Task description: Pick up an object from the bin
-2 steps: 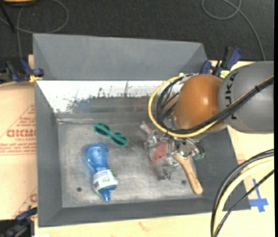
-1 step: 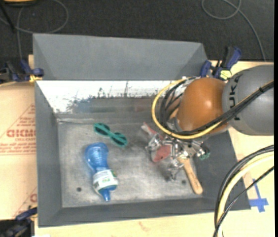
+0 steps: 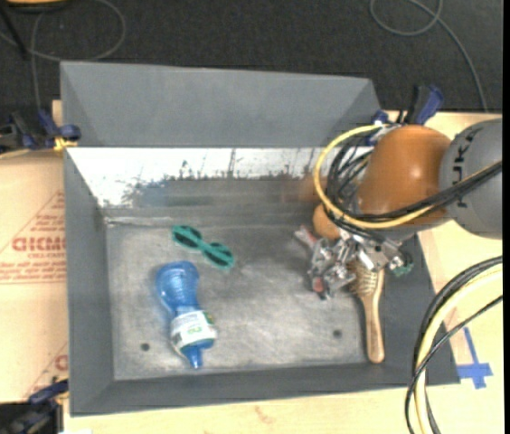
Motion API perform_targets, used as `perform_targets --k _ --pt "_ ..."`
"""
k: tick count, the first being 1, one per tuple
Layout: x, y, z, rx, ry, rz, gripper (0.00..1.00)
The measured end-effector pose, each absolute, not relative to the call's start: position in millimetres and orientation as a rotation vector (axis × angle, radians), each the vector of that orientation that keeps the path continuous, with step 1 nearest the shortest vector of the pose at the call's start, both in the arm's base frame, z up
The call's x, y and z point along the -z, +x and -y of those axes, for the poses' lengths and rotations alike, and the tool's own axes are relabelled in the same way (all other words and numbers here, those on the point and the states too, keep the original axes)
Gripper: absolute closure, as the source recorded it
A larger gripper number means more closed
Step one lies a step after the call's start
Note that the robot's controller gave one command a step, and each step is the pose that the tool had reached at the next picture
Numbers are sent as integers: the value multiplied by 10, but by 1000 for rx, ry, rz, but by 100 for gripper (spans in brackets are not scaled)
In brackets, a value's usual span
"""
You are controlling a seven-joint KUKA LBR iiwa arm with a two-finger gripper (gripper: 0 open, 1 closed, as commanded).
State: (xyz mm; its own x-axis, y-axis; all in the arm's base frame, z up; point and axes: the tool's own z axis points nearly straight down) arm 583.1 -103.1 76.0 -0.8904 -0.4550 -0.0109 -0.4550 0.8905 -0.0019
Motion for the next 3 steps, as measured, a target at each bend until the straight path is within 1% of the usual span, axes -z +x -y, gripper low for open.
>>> perform_targets --k 1,2,3 --pt "-760 5831 1030 -2 -731 -3044 100" --pt "-1754 5901 1143 0 -709 -3056 100" --pt "-1753 5901 1141 -1 -708 -3056 100"
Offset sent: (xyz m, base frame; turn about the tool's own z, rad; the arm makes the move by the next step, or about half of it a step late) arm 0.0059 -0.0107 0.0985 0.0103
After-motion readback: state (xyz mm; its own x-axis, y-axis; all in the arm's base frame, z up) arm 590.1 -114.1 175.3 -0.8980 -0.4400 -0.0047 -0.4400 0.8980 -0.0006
